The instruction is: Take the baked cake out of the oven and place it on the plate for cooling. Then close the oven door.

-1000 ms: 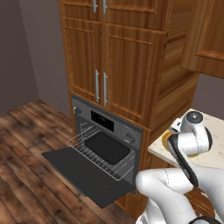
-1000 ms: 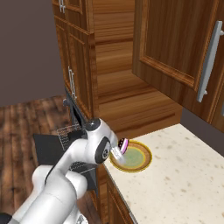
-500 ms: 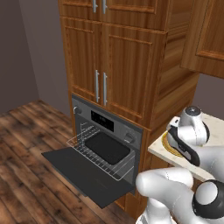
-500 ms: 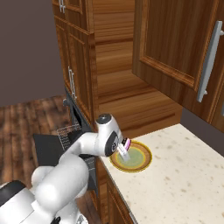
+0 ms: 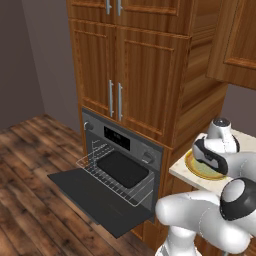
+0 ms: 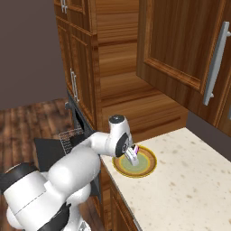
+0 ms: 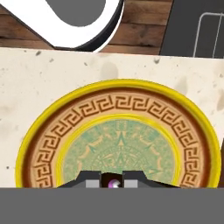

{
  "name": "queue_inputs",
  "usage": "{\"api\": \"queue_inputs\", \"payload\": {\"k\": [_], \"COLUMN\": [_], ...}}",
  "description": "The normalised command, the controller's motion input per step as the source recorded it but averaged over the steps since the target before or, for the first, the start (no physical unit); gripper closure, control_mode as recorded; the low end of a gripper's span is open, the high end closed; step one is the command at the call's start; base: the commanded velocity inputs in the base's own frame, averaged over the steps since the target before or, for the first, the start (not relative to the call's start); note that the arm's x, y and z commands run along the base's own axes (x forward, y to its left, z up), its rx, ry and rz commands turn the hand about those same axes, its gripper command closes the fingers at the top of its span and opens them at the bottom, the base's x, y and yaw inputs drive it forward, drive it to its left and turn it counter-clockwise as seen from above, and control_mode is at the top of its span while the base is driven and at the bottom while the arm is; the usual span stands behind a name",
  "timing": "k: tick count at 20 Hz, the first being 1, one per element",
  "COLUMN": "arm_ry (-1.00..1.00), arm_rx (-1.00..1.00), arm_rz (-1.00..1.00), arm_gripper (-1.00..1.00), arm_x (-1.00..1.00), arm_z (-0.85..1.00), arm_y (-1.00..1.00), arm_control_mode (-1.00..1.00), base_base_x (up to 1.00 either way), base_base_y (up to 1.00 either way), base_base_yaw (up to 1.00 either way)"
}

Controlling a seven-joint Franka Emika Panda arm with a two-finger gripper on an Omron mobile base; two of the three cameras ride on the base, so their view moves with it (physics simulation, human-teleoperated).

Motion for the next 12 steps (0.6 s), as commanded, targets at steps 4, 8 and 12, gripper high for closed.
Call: {"api": "queue_inputs", "payload": {"k": [4,8,12], "arm_ry": [0.05,0.03,0.01], "arm_rx": [0.04,0.02,0.01], "arm_rz": [0.01,0.03,0.02], "arm_gripper": [1.0,1.0,1.0], "arm_x": [0.0,0.04,0.01], "arm_z": [-0.3,-0.28,-0.11], "arm_y": [0.0,0.0,-0.03], "arm_control_mode": [-1.0,-1.0,-1.0], "base_base_x": [0.0,0.0,0.0], "base_base_y": [0.0,0.0,0.0], "base_base_yaw": [0.0,0.0,0.0]}}
